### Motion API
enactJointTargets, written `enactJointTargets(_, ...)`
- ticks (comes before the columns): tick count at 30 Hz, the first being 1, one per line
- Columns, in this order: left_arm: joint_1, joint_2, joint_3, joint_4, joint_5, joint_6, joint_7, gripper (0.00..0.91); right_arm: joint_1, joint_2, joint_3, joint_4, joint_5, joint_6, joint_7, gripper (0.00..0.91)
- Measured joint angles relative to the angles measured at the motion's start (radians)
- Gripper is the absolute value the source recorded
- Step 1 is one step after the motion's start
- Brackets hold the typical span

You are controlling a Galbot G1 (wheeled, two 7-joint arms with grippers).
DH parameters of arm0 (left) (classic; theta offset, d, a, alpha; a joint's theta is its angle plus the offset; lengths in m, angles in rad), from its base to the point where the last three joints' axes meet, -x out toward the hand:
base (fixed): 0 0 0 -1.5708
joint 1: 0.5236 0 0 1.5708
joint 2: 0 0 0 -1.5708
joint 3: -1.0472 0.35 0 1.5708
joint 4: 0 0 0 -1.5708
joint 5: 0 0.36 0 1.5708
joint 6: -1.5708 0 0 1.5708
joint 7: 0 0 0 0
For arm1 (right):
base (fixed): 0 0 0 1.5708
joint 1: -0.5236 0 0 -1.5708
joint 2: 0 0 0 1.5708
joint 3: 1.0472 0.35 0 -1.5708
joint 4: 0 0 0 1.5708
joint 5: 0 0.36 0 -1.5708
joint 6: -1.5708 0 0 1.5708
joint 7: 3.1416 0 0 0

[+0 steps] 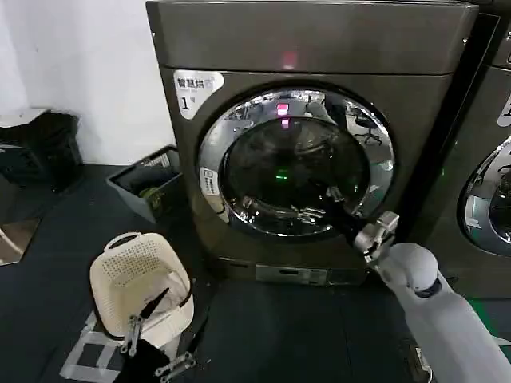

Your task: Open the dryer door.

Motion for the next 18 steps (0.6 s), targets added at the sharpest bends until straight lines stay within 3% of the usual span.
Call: enactJointTargets(18, -0.003, 0.001, 0.000, 0.000, -0.001, 0.001, 0.001, 0.907, 0.066, 0.051, -0.063, -0.053, -0.016, -0.008, 0.002, 0.907)
